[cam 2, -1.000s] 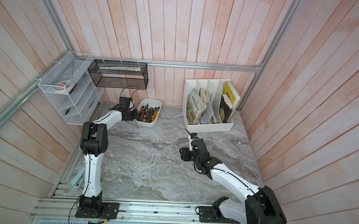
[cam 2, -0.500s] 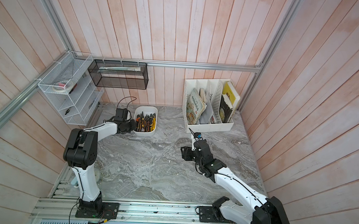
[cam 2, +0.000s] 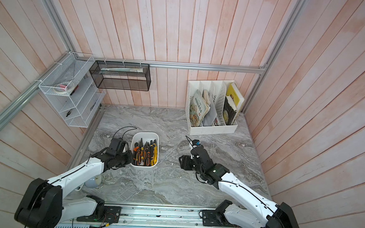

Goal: Take the pliers out of the storage box
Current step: Move the storage box to the center of the board, then pick up the pliers from the storage box.

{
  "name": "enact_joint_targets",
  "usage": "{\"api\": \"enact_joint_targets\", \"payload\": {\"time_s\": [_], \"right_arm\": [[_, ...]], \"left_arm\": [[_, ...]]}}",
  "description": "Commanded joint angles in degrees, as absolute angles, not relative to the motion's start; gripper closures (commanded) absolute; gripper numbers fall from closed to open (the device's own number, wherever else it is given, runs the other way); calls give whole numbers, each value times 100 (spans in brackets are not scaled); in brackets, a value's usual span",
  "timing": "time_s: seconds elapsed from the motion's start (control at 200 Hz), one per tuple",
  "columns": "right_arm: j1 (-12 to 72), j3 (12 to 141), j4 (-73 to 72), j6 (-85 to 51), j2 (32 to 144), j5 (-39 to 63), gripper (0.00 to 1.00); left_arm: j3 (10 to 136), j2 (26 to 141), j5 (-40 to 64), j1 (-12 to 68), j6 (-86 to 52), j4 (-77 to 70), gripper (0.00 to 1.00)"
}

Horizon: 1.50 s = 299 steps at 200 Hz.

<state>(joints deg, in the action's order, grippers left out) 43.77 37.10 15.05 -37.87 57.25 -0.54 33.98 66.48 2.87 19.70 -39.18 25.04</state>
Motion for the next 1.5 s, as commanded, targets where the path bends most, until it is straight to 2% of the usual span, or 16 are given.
{"api": "enact_joint_targets", "payload": {"time_s": [0.0,0.225,0.435,0.525,0.655,0.69,0.72,0.755,0.795,0.805,0.82,1.025,1.285,1.49], "right_arm": [[4691,3654,1491,-4365,5446,-38,35],[5427,4225,1708,-4677,5972,4,34],[5868,5058,2021,-4992,6908,272,32],[5969,5289,2010,-5143,7114,385,32],[6045,5554,1979,-5211,7423,550,35],[6068,5645,2012,-5154,7542,578,35],[6073,5724,2070,-5117,7662,587,36],[6080,5818,2109,-5088,7828,630,37],[6077,5907,2103,-5050,8014,695,39],[6087,5933,2108,-5046,8061,712,39],[6095,5967,2107,-5046,8130,731,40],[6274,6297,1881,-5321,8817,633,43],[6310,6684,1851,-5317,9439,677,47],[6307,6962,1773,-5356,9879,875,53]], "left_arm": [[3301,5884,384,2201,-4815,3368,100],[3173,5010,31,2631,-5238,4281,100],[3421,5141,-273,2883,-5368,4763,100],[3484,5148,-470,2910,-5521,4975,67],[3655,4810,-762,2924,-5607,5222,53],[3724,4667,-842,2927,-5600,5267,47],[3760,4528,-878,2927,-5627,5291,37],[3770,4344,-858,2927,-5630,5247,35],[3790,4108,-818,2926,-5600,5182,14],[3804,4040,-818,2927,-5599,5178,4],[3823,3968,-822,2927,-5603,5179,0],[4394,3235,-982,2927,-5035,5275,0],[5075,3900,-510,2927,-3407,5083,0],[4940,3883,-438,2927,-3085,4905,0]]}}
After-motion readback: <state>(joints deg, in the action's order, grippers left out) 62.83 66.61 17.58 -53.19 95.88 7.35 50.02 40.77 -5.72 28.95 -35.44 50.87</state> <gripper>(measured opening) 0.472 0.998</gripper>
